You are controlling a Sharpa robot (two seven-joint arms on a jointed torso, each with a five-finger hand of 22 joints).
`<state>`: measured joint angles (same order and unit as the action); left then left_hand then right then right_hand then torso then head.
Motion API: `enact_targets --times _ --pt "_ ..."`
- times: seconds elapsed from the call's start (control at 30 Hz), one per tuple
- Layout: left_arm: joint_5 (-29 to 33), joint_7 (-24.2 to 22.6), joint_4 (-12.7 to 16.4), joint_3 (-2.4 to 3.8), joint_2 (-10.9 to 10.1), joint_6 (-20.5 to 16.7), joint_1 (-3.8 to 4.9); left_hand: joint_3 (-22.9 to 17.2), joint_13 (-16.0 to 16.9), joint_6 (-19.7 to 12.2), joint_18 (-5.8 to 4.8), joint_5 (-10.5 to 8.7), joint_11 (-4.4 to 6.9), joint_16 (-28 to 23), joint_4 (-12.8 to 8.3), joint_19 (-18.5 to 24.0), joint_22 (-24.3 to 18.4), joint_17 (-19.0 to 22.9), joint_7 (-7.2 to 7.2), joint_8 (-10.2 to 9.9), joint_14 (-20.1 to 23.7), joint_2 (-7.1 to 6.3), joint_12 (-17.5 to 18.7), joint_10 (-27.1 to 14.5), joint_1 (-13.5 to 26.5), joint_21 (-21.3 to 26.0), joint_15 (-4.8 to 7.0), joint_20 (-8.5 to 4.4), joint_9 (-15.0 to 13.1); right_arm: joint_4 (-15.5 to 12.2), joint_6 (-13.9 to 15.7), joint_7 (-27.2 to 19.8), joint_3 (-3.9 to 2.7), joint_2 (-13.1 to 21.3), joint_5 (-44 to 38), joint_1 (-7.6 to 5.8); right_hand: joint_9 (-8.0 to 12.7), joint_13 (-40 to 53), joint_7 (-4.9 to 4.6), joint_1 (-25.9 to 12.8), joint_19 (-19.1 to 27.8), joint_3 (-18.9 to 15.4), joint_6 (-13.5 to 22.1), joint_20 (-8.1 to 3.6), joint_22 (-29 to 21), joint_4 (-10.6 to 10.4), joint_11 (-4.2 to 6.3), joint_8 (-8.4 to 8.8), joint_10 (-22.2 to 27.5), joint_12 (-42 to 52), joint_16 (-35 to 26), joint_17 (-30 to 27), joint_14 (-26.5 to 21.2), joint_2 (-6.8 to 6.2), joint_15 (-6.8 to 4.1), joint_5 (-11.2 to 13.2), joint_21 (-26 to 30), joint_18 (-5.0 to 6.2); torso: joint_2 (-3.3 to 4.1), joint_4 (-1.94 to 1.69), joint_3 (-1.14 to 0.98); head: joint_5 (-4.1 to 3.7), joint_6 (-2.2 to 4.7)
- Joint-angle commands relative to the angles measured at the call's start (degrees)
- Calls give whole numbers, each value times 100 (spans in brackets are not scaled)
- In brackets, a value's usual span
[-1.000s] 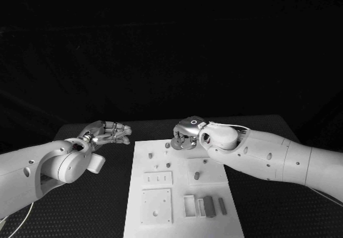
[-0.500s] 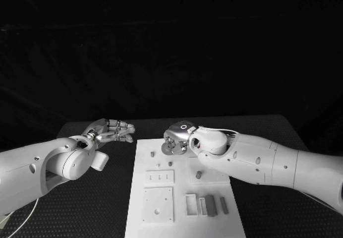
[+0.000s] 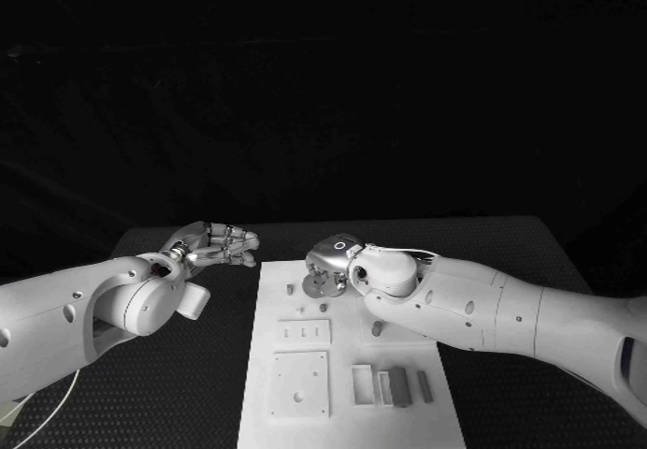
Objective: Assemble the parts on the task board
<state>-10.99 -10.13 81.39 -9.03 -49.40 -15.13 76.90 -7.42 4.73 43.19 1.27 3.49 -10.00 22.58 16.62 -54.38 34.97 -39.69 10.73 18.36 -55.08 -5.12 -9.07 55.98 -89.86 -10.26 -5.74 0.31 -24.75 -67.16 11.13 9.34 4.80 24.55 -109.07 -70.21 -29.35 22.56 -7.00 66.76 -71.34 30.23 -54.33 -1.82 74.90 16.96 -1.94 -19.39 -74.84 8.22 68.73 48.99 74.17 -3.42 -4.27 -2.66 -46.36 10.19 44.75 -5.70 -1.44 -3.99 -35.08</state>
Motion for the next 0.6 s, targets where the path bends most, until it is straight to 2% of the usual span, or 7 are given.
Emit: enact_targets --times 0.03,0.23,0.47,0.6 --pt "-18 -38 12 5 9 77 8 -29 -6 -4 74 -39 -51 -39 -6 -32 9 -11 52 -17 -43 -4 19 5 76 20 -7 -24 7 53 -71 -9 15 -24 -169 17 -423 -10 80 4 8 3 -354 -24 127 -16 8 -60 -42 -20 21 -7 -5 72 -24 -11 -33 481 0 14 -6 8 4" --pt "-18 -36 10 5 2 74 9 -29 -6 -4 74 -39 -51 -42 -6 -32 10 -14 52 -18 -43 -4 20 5 77 21 -7 -24 7 58 -18 -8 16 -59 -217 18 -424 -9 79 2 10 0 -355 -24 127 -16 7 -57 -42 -22 21 -7 -6 64 -23 -11 -34 481 2 19 -9 13 7" --pt "-18 -34 13 5 16 83 9 -30 -7 -4 74 -39 -51 -46 -6 -32 10 -18 53 -18 -45 -4 21 6 78 22 -7 -24 7 129 -76 -14 18 -119 -228 28 -424 -8 79 1 11 -1 -356 -23 127 -16 7 -55 -43 -24 22 -8 -7 60 -23 -11 -36 481 5 5 -7 -7 14" --pt "-18 -34 13 5 11 82 9 -31 -7 -4 74 -40 -51 -48 -7 -33 11 -21 53 -19 -45 -5 22 6 78 23 -7 -24 7 172 -144 -4 32 -132 -228 42 -424 -7 79 -1 12 -2 -355 -22 127 -17 6 -53 -43 -26 21 -9 -7 56 -22 -11 -37 481 1 10 -7 1 4"
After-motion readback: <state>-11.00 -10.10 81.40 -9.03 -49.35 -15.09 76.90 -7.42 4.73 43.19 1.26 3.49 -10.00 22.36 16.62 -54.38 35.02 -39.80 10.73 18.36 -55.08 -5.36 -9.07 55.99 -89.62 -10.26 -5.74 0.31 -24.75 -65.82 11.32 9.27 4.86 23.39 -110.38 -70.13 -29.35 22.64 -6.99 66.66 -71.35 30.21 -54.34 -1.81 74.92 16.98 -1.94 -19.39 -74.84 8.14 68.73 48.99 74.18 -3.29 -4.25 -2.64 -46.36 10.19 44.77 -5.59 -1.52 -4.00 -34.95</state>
